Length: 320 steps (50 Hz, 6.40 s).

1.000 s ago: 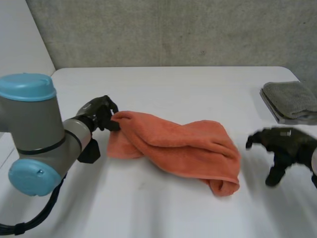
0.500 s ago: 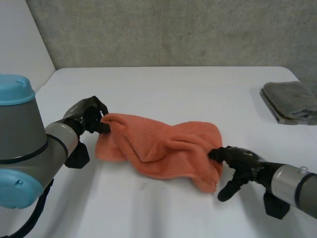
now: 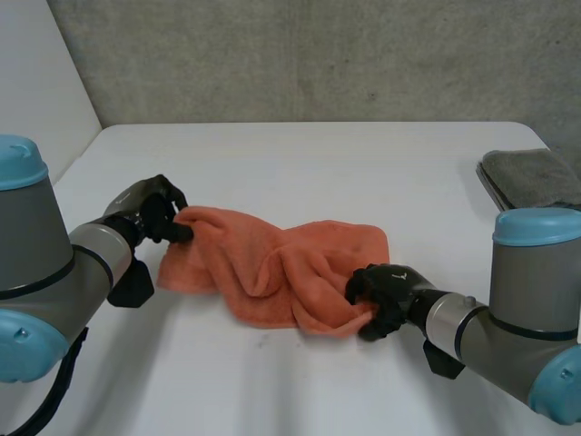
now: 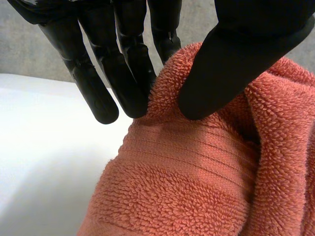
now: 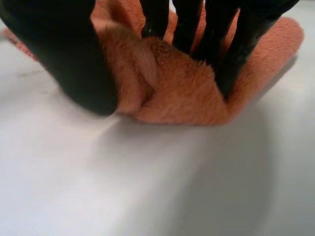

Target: Fold the laundry.

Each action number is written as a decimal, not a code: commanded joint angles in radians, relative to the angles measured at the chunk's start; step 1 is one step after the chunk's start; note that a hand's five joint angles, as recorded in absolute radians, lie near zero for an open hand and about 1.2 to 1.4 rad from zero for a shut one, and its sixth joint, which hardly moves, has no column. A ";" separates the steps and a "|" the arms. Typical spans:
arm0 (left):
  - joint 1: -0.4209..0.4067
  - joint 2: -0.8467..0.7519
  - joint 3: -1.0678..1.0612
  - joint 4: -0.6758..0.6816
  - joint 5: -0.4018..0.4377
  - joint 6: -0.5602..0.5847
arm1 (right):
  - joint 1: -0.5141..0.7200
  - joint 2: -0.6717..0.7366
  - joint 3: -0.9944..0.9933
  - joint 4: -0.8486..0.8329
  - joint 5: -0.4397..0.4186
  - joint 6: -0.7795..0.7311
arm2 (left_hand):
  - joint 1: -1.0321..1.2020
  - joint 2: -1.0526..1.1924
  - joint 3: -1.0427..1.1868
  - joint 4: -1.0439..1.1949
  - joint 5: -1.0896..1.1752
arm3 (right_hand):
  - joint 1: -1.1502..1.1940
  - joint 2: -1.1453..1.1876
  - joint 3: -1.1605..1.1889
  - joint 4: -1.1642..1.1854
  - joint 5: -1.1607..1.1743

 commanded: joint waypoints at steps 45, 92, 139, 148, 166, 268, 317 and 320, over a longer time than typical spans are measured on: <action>0.209 -0.393 0.471 -0.327 0.148 0.603 | 0.017 0.357 -0.949 0.371 0.250 -0.399 | 0.215 0.156 0.153 0.150 0.214 | 0.574 0.452 0.546 0.459 0.356; -0.063 -0.129 -0.076 0.052 -0.056 0.621 | -0.142 -0.094 -0.216 0.142 0.127 -0.347 | -0.546 -0.605 -0.607 -0.611 -0.546 | -0.648 -0.770 -0.676 -0.763 -0.866; -0.032 -0.100 0.013 0.130 -0.073 0.781 | -0.203 -0.091 -0.156 0.094 0.091 -0.365 | 0.264 0.205 0.202 0.199 0.263 | -0.648 -0.770 -0.676 -0.763 -0.866; -0.020 0.096 0.048 0.026 -0.036 0.773 | -0.245 -0.091 -0.202 0.102 0.094 -0.362 | 0.264 0.205 0.202 0.199 0.263 | -0.648 -0.770 -0.676 -0.763 -0.866; 0.001 0.314 0.102 0.044 0.010 0.657 | -0.276 0.033 -0.333 0.087 0.095 -0.247 | 0.264 0.205 0.202 0.199 0.263 | -0.648 -0.770 -0.676 -0.763 -0.866; 0.202 -0.152 0.813 0.365 0.067 0.515 | -0.092 0.159 -1.347 -0.079 0.265 -0.483 | 0.264 0.205 0.202 0.199 0.263 | 0.574 0.452 0.546 0.459 0.356; 0.396 0.141 -0.292 0.405 0.225 0.741 | -0.234 -0.185 0.071 -0.150 0.060 -0.293 | 0.264 0.205 0.202 0.199 0.263 | -0.233 -0.354 -0.260 -0.348 -0.451; 0.400 0.141 -0.294 0.405 0.229 0.720 | -0.288 -0.200 0.070 -0.144 0.058 -0.255 | 0.264 0.205 0.202 0.199 0.263 | -0.195 -0.316 -0.222 -0.310 -0.413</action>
